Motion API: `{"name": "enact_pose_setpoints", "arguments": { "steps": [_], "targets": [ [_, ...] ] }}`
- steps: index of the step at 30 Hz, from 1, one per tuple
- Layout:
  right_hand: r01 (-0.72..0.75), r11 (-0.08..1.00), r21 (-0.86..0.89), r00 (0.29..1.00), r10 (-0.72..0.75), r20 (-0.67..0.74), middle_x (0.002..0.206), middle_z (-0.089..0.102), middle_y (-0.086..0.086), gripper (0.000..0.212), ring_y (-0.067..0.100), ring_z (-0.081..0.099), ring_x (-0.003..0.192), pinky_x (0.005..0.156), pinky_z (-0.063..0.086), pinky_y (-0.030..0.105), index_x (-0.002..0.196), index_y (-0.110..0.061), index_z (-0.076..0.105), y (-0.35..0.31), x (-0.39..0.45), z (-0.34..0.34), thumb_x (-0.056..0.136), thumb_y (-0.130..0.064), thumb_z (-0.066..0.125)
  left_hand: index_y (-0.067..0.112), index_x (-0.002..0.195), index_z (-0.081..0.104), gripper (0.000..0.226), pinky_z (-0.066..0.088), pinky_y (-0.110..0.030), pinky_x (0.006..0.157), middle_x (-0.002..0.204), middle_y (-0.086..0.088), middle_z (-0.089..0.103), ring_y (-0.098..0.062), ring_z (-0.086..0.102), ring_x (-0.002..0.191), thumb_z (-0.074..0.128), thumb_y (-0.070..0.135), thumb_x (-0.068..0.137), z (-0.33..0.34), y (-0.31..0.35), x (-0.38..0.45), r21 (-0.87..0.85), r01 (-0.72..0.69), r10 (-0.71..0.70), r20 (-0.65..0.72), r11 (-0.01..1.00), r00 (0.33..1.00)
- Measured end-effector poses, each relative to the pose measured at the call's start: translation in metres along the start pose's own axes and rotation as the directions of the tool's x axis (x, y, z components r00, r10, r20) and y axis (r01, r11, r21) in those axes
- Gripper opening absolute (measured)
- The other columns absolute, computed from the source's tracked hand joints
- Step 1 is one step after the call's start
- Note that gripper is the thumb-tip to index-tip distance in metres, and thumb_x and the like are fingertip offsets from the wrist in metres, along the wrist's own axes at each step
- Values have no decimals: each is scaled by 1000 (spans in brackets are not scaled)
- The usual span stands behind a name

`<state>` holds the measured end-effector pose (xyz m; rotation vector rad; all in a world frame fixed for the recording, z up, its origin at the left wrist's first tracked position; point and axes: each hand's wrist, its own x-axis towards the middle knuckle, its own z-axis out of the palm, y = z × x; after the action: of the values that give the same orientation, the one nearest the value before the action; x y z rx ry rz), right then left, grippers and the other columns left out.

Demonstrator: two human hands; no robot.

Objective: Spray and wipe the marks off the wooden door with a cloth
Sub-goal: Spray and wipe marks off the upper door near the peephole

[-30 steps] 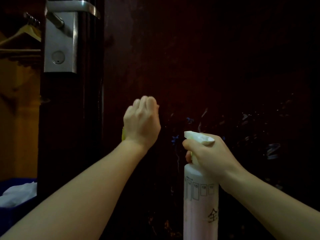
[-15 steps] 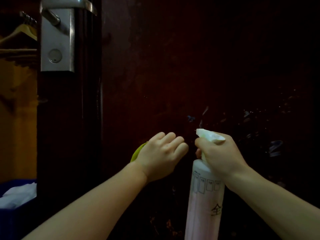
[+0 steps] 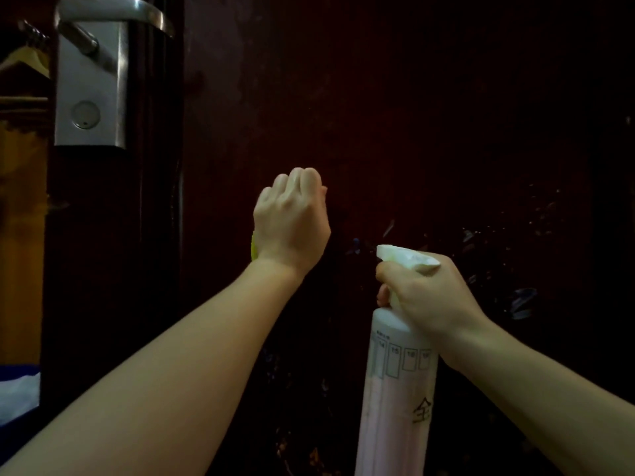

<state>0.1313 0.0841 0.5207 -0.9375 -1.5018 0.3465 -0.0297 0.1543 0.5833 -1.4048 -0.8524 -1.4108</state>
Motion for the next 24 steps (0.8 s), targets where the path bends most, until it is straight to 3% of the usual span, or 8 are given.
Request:
{"name": "enact_pose_setpoints", "arguments": {
  "steps": [5, 7, 11, 16, 18, 20, 22, 24],
  "targets": [
    [-40, 998, 38, 998, 38, 42, 70, 71, 5, 23, 17, 62, 63, 65, 51, 40, 71, -9, 66, 1, -1, -6, 76, -31, 64, 8, 84, 53, 10, 33, -31, 55, 74, -4, 53, -17, 42, 61, 53, 12, 93, -5, 6, -17, 2, -127, 127, 48, 992, 991],
    [-34, 999, 40, 999, 33, 30, 69, 71, 4, 21, 16, 63, 63, 66, 52, 40, 70, -8, 67, 1, -2, -6, 80, -26, 65, 9, 84, 53, 9, 31, -32, 56, 75, -5, 54, -21, 46, 62, 53, 12, 93, -8, 9, -35, -1, -194, 193, 104, 981, 976],
    [-43, 998, 46, 999, 44, -12, 57, 64, 2, 21, 15, 57, 54, 61, 49, 38, 69, -1, 63, 5, -8, -8, 81, -17, 62, 11, 82, 53, 9, 33, -35, 57, 76, -6, 54, -25, 48, 63, 61, 9, 85, -14, 15, -71, 2, -342, 334, 200, 940, 921],
    [-113, 990, 90, 993, 110, 42, 60, 65, 5, 19, 18, 56, 55, 61, 47, 40, 62, -13, 63, 8, -17, -14, 80, -20, 64, 11, 81, 56, 12, 34, -34, 54, 75, -4, 54, -22, 45, 60, 67, 9, 78, -15, 14, -85, -59, -515, 512, 256, 855, 820],
    [-113, 990, 85, 993, 109, 54, 63, 68, 4, 17, 15, 58, 58, 62, 49, 37, 69, -11, 65, 7, -18, -15, 80, -25, 65, 11, 81, 55, 10, 34, -35, 54, 74, -5, 54, -23, 47, 60, 65, 9, 81, -14, 13, -75, -49, -473, 470, 236, 880, 850],
    [-103, 991, 80, 994, 99, 51, 70, 71, 4, 16, 14, 61, 63, 64, 51, 35, 79, -12, 68, 7, -17, -16, 80, -28, 66, 8, 83, 55, 7, 35, -35, 55, 73, -6, 54, -24, 49, 60, 59, 8, 88, -10, 17, -55, -23, -257, 257, 163, 966, 953],
    [-92, 993, 72, 995, 89, 45, 74, 71, 7, 18, 15, 62, 66, 64, 50, 35, 84, -9, 69, 6, -16, -18, 81, -27, 66, 7, 84, 54, 9, 37, -35, 56, 73, -6, 54, -23, 49, 61, 53, 10, 92, -5, 24, -29, -21, -60, 61, 76, 998, 995],
    [-82, 994, 72, 996, 80, 35, 77, 70, 11, 19, 16, 60, 66, 62, 48, 34, 88, -6, 68, 6, -13, -20, 82, -23, 67, 7, 85, 54, 9, 37, -34, 57, 74, -5, 55, -22, 50, 62, 52, 12, 94, 2, 29, -14, -10, -65, 65, 50, 998, 997]
  ]
}}
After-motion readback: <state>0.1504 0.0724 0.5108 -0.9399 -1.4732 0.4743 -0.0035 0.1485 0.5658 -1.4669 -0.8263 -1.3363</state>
